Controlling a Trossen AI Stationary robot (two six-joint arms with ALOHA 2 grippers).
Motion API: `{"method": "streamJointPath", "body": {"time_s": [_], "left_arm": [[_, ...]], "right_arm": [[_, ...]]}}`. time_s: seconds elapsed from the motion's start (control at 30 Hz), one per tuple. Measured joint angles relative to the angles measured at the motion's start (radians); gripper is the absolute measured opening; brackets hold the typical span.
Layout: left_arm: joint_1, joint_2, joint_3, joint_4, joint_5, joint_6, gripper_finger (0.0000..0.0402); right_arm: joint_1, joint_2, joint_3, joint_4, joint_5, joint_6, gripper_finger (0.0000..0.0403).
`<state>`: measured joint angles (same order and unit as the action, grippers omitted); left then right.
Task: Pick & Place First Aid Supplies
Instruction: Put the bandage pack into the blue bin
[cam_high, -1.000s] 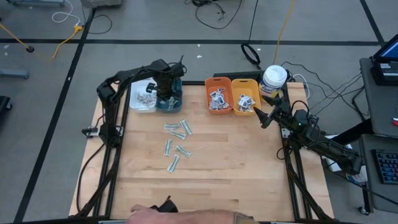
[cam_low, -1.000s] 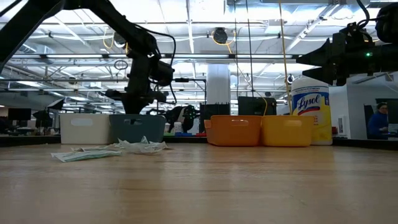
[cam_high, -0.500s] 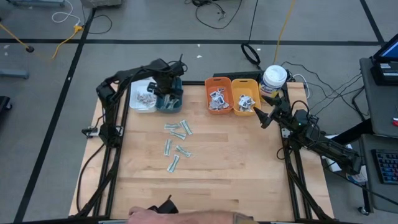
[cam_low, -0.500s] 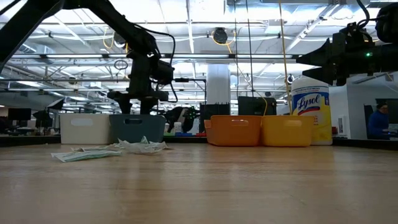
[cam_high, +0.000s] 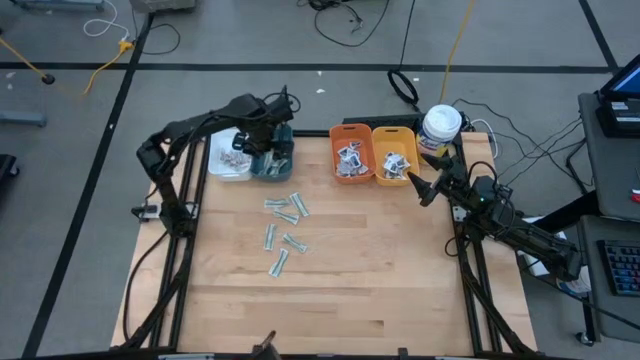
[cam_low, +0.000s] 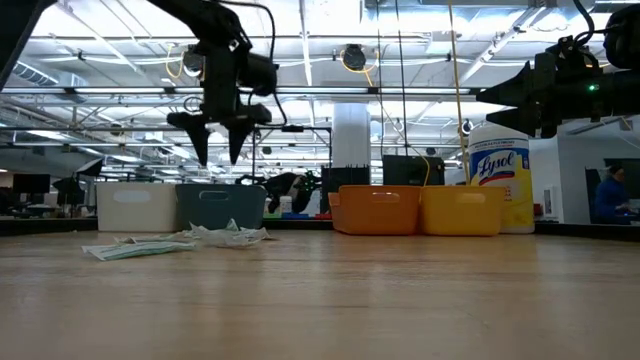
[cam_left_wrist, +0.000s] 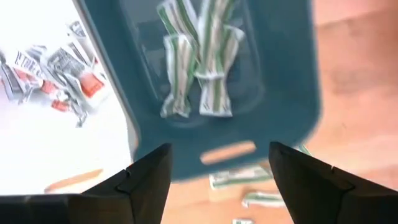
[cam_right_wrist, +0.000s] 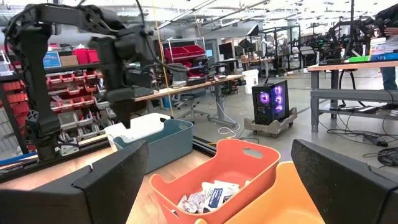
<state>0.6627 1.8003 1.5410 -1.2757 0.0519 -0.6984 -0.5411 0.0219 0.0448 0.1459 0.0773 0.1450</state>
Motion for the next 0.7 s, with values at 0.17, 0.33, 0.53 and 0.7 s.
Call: {"method": "streamJointPath", "body": {"time_s": [0.17,0.33,0.53,0.7], "left_arm": [[-0.082,-0.031,0.000,-0.023,-0.001,-0.024,0.0252],[-0.210,-0.056,-0.024,-0.016,-0.005,-0.095,0.0247],[-0.364,-0.099,-0.122,0.040,-0.011,-0.229,0.0252],[-0.487,-0.102,-0.183,0.055,0.007,-0.340,0.0253]], "right_arm": [[0.000,0.000,0.000,0.000,0.000,0.000,0.0392],[0.000,0.000,0.000,0.000,0.000,0.000,0.0392],[0.000,0.000,0.000,0.000,0.000,0.000,0.0392],[0.000,0.000,0.000,0.000,0.000,0.000,0.0392]]}}
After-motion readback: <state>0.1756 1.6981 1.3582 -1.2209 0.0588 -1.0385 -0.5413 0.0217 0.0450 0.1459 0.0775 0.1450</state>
